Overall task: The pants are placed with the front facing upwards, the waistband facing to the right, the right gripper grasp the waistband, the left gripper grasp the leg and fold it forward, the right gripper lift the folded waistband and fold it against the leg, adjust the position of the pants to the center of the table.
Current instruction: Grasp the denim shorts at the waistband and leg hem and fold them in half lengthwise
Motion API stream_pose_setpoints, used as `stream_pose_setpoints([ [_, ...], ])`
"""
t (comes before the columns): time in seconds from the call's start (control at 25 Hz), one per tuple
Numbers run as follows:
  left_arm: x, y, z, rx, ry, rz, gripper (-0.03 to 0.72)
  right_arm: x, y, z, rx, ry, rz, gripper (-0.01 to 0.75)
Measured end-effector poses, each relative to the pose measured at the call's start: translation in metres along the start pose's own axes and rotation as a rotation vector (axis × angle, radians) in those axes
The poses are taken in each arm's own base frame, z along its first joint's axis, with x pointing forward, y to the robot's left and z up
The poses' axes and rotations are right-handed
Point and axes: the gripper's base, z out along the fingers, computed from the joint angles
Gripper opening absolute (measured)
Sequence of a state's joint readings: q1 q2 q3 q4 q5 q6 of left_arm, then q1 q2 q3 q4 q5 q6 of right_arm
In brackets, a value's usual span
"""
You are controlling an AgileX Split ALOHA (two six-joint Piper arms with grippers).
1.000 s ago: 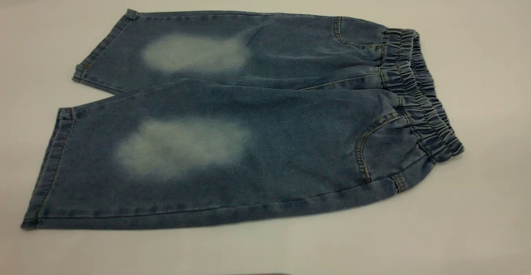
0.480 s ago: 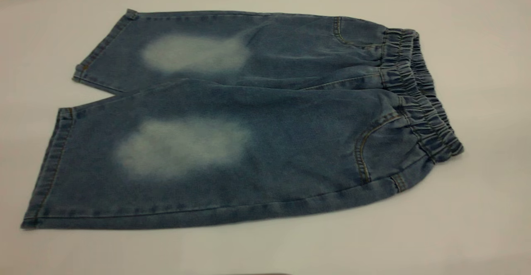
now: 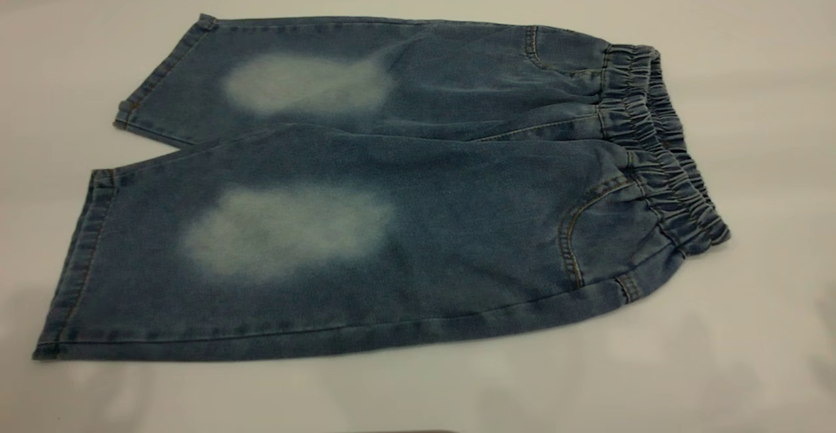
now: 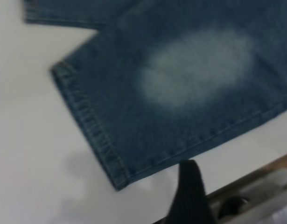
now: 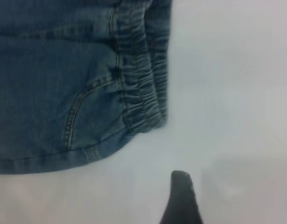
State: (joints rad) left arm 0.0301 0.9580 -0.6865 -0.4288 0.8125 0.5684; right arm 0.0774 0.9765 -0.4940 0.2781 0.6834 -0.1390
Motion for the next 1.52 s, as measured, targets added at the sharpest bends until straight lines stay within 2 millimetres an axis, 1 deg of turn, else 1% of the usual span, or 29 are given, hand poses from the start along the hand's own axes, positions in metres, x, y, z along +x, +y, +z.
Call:
stream_pose_setpoints([
  [0.12, -0.004, 0.007, 0.024, 0.032, 0.051, 0.023, 0.509, -0.007, -0.002, 0.03, -0.026, 0.073, 0.049, 0.493],
  [0.24, -0.007, 0.013, 0.04, 0.038, 0.06, 0.012, 0.516, -0.009, -0.005, 0.065, -0.042, 0.178, 0.147, 0.493],
  [0.44, -0.009, 0.017, 0.055, 0.052, 0.074, -0.025, 0.517, -0.002, -0.011, 0.116, -0.048, 0.303, 0.285, 0.493],
  [0.56, -0.01, 0.011, 0.063, 0.072, 0.092, 0.003, 0.517, 0.004, -0.013, 0.139, -0.063, 0.349, 0.307, 0.493],
  [0.64, -0.01, 0.004, 0.069, 0.095, 0.107, 0.039, 0.517, 0.007, -0.013, 0.149, -0.082, 0.357, 0.313, 0.491],
  [0.76, -0.011, -0.005, 0.077, 0.121, 0.121, 0.09, 0.517, 0.007, -0.012, 0.158, -0.121, 0.332, 0.307, 0.489],
  [0.88, -0.01, -0.009, 0.085, 0.137, 0.143, 0.11, 0.517, 0.005, -0.008, 0.164, -0.183, 0.304, 0.298, 0.489],
  [1.0, -0.009, -0.009, 0.091, 0.142, 0.161, 0.109, 0.517, 0.006, -0.007, 0.171, -0.221, 0.286, 0.298, 0.488],
  [1.2, -0.014, -0.008, 0.09, 0.139, 0.149, 0.116, 0.517, 0.007, -0.025, 0.184, -0.246, 0.276, 0.37, 0.488],
  [1.32, -0.015, -0.008, 0.09, 0.135, 0.142, 0.117, 0.517, 0.004, -0.039, 0.191, -0.3, 0.275, 0.44, 0.481],
  [1.4, -0.016, -0.008, 0.09, 0.133, 0.139, 0.118, 0.517, 0.004, -0.044, 0.194, -0.334, 0.275, 0.472, 0.475],
  [1.52, -0.016, -0.008, 0.09, 0.13, 0.136, 0.118, 0.517, 0.004, -0.045, 0.197, -0.362, 0.283, 0.479, 0.465],
])
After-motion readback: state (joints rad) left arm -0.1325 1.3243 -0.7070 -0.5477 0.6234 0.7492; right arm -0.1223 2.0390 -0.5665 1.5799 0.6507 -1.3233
